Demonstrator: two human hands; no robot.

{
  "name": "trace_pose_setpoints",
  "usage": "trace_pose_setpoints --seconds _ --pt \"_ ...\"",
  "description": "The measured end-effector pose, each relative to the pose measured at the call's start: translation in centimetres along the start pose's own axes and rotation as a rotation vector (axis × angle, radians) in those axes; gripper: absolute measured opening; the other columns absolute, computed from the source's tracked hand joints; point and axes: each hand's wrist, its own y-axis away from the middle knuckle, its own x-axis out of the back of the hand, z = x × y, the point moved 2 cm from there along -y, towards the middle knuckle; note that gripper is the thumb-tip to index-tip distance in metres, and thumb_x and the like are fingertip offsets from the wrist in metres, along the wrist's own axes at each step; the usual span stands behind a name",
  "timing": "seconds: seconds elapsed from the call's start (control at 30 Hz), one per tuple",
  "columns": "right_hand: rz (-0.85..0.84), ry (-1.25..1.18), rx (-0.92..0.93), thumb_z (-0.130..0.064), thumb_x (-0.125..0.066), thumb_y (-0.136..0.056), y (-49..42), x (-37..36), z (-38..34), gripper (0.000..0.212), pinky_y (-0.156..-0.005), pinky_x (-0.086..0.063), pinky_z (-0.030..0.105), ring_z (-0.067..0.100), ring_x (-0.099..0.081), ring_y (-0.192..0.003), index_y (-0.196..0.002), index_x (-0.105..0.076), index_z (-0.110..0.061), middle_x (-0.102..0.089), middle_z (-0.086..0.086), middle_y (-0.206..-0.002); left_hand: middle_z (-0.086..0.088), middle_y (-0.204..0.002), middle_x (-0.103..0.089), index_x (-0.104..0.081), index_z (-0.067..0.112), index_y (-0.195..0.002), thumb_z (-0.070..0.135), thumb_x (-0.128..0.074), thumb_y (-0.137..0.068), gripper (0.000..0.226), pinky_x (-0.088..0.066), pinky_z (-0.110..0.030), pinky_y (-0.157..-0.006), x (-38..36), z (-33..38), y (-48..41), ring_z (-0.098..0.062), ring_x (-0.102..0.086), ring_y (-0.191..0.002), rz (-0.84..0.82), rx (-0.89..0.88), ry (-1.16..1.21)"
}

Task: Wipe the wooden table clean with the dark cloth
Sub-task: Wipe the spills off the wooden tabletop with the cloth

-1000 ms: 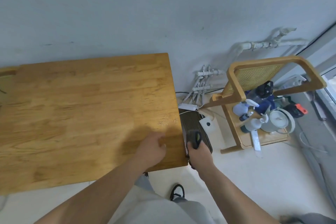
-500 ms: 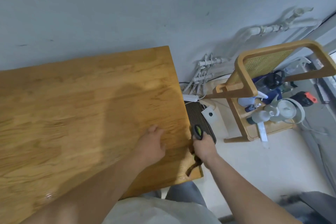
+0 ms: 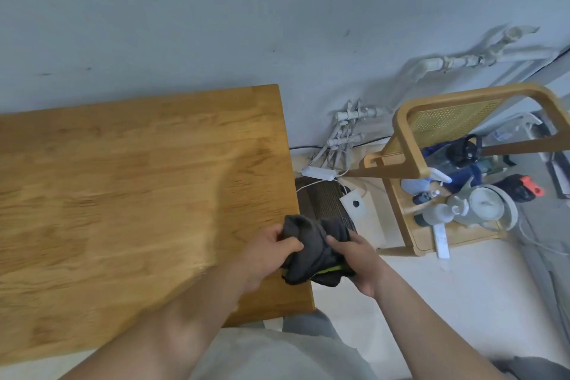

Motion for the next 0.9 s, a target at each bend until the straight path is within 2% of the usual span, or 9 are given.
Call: trace_pose_setpoints --seconds 0.17,0.2,0.27,0.37,0.47,0.57,0.67,0.77,0.9 --pt "0.361 0.473 0.163 -0.042 -0.066 -0.096 -1.0 0.1 2.6 0.065 -0.11 -0.048 0.05 0.03 -0.055 -0.129 -0.151 -0.046 -0.013 -0.051 0.01 -0.143 0.001 -0.106 -0.074 -0.067 0.029 -0.111 0.016 -0.06 -0.095 0.021 -0.059 -0.03 -0.076 -2.6 -1.1 0.3 -0.017 -0.07 -0.098 0.046 0.01 -0.075" --pt "0.346 0.508 0.224 -0.048 -0.06 -0.098 -1.1 -0.1 2.9 0.063 -0.112 -0.045 0.048 0.028 -0.054 -0.131 -0.15 -0.047 -0.016 -0.05 0.008 -0.144 0.001 -0.105 -0.074 -0.066 0.028 -0.11 0.015 -0.059 -0.097 0.02 -0.058 -0.027 -0.074 -2.6 -1.5 0.4 -0.015 -0.07 -0.096 0.053 0.013 -0.119" --pt "0.115 0.469 0.188 -0.055 -0.05 -0.099 -0.7 -1.8 3.4 0.057 -0.112 -0.046 0.046 0.022 -0.057 -0.128 -0.146 -0.052 -0.024 -0.059 0.002 -0.138 0.0 -0.101 -0.072 -0.067 0.027 -0.103 0.014 -0.056 -0.097 0.019 -0.059 -0.032 -0.081 -2.0 -2.5 0.3 -0.014 -0.069 -0.095 0.037 0.012 -0.248" --pt "-0.088 0.543 0.113 -0.055 -0.049 -0.098 -0.7 -4.4 5.9 0.061 -0.115 -0.043 0.047 0.024 -0.052 -0.136 -0.152 -0.036 -0.03 -0.054 0.002 -0.146 0.005 -0.117 -0.069 -0.068 0.031 -0.111 0.015 -0.056 -0.095 0.026 -0.052 -0.03 -0.097 0.1 -2.6 -0.7 -0.01 -0.063 -0.107 0.079 -0.039 -0.469" --pt "0.024 0.641 0.13 -0.046 -0.046 -0.104 -1.3 -5.4 7.7 0.072 -0.119 -0.035 0.048 0.032 -0.038 -0.145 -0.162 -0.015 -0.017 -0.033 0.01 -0.16 -0.001 -0.147 -0.053 -0.055 0.024 -0.141 0.02 -0.058 -0.095 0.047 -0.044 -0.031 -0.109 3.9 -0.7 -2.5 -0.018 -0.052 -0.132 0.265 -0.154 -0.742" --pt "0.105 0.721 0.085 -0.043 -0.044 -0.107 -1.5 -5.9 7.5 0.07 -0.111 -0.039 0.047 0.036 -0.044 -0.139 -0.162 -0.012 -0.014 -0.04 0.015 -0.154 -0.007 -0.16 -0.033 -0.041 0.025 -0.152 0.028 -0.063 -0.094 0.062 -0.041 -0.04 -0.113 6.8 1.7 -4.5 -0.028 -0.037 -0.143 0.296 -0.203 -1.106" --pt "0.159 0.758 0.067 -0.044 -0.043 -0.106 -3.2 -6.4 6.3 0.064 -0.106 -0.045 0.052 0.039 -0.053 -0.13 -0.157 -0.018 -0.014 -0.049 0.017 -0.148 -0.013 -0.17 -0.004 -0.019 0.026 -0.161 0.042 -0.072 -0.09 0.09 -0.026 -0.051 -0.122 8.4 3.7 -7.1 -0.035 -0.011 -0.155 0.288 -0.091 -1.375" --pt "0.162 0.753 0.054 -0.042 -0.044 -0.106 -5.8 -7.0 3.8 0.063 -0.107 -0.044 0.054 0.04 -0.052 -0.131 -0.157 -0.018 -0.016 -0.046 0.017 -0.15 -0.016 -0.169 0.012 -0.001 0.028 -0.162 0.059 -0.079 -0.077 0.12 -0.014 -0.061 -0.123 10.1 5.8 -9.6 -0.038 0.006 -0.156 0.314 0.006 -1.443" --pt "0.147 0.696 0.034 -0.044 -0.047 -0.104 -10.1 -8.5 -1.6 0.069 -0.109 -0.044 0.057 0.041 -0.051 -0.132 -0.16 -0.01 -0.025 -0.045 0.016 -0.152 -0.022 -0.166 0.023 0.014 0.027 -0.161 0.066 -0.083 -0.067 0.141 -0.021 -0.058 -0.123 11.6 7.3 -11.7 -0.044 0.013 -0.154 0.215 0.091 -1.449"
